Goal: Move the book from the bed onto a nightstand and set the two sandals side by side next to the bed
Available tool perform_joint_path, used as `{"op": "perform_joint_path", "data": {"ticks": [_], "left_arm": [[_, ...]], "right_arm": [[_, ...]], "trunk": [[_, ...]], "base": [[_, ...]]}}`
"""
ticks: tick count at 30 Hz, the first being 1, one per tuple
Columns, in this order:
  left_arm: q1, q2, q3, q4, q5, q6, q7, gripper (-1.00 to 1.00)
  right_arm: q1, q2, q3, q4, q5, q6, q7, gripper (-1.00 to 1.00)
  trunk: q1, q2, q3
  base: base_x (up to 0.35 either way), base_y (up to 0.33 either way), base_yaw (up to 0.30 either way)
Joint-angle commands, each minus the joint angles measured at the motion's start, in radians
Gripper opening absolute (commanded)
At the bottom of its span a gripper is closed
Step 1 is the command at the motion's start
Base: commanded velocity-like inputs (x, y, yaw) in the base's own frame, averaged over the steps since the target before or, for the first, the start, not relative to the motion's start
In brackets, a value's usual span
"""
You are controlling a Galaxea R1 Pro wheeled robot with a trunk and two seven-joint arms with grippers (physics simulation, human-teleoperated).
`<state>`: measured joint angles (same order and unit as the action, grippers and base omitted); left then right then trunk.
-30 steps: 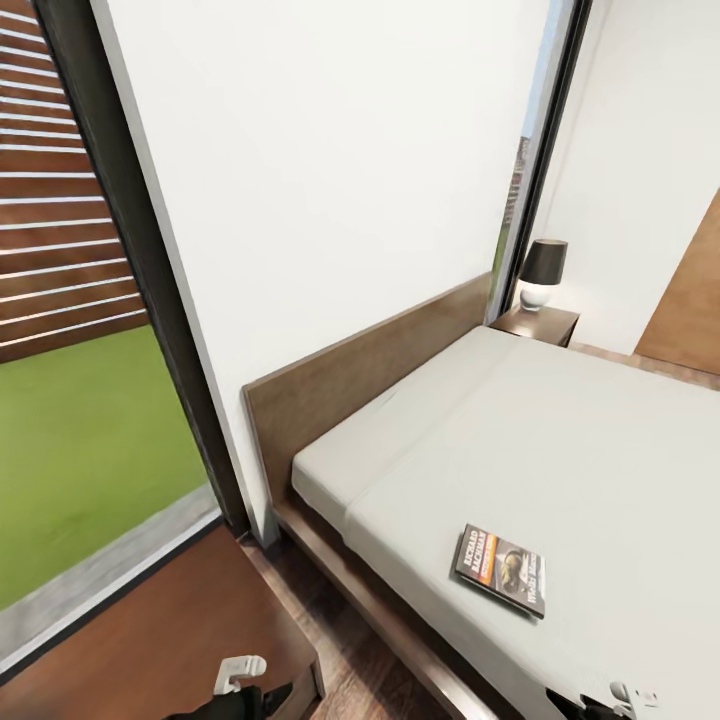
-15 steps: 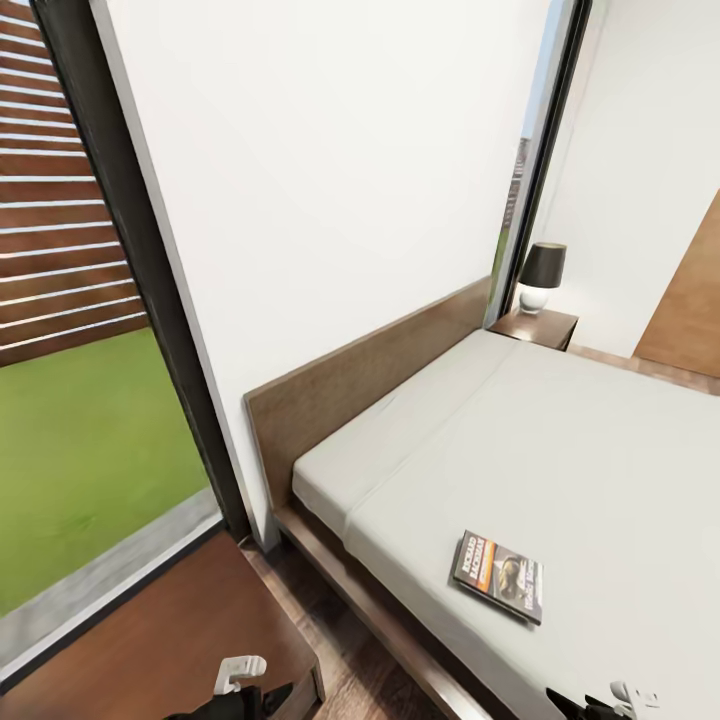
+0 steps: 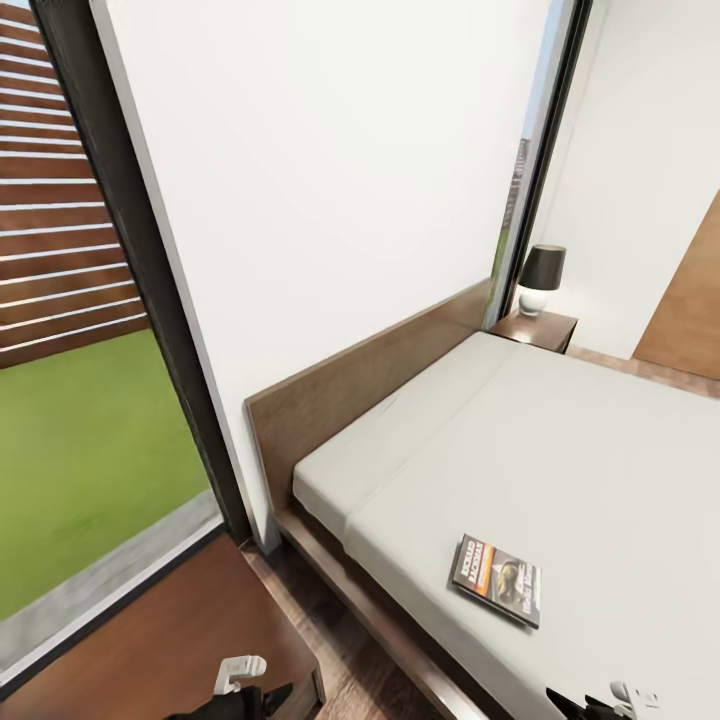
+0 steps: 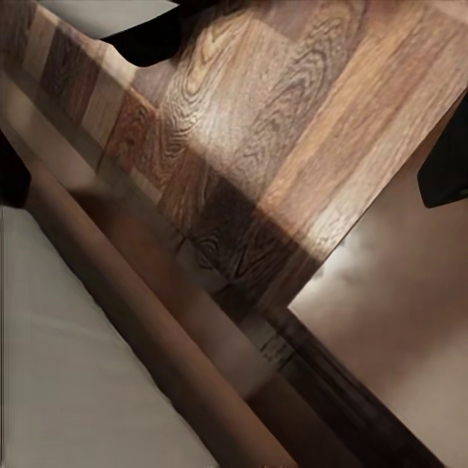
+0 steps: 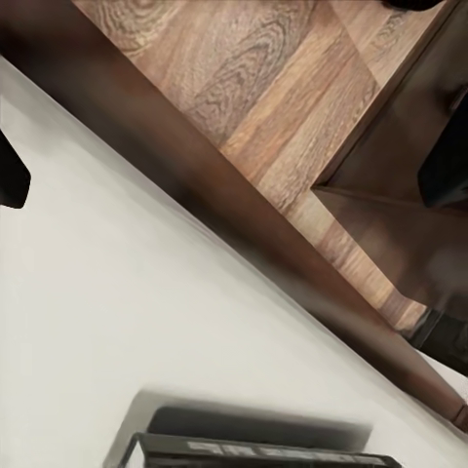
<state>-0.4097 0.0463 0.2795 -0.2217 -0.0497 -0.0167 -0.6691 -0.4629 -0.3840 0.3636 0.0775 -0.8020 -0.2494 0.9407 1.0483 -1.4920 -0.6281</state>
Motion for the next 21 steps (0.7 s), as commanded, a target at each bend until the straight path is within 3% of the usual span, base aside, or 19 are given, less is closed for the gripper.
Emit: {"op": "perform_joint_path", "data": {"ticks": [1,8,18,21], "left_arm": [[-0.001,0.000,0.006,0.001,-0.005,-0.002,-0.004,1.00],[-0.001,0.000,0.006,0.001,-0.005,-0.002,-0.004,1.00],[0.000,0.000,0.006,0.001,-0.005,-0.002,-0.004,1.00],[0.000,0.000,0.006,0.001,-0.005,-0.002,-0.004,1.00]], "right_arm": [[-0.002,0.000,0.009,0.004,-0.006,-0.007,0.004,1.00],[-0.002,0.000,0.008,0.004,-0.006,-0.007,0.004,1.00],[-0.002,0.000,0.008,0.004,-0.006,-0.007,0.004,1.00],[-0.002,0.000,0.008,0.004,-0.006,-0.007,0.004,1.00]], "trunk": [[-0.004,0.007,0.002],[-0.031,0.056,0.024],[-0.031,0.056,0.023],[-0.042,0.077,0.032]], "base": [[0.000,0.000,0.000],[0.000,0.000,-0.008],[0.000,0.000,-0.016],[0.000,0.000,-0.015]]}}
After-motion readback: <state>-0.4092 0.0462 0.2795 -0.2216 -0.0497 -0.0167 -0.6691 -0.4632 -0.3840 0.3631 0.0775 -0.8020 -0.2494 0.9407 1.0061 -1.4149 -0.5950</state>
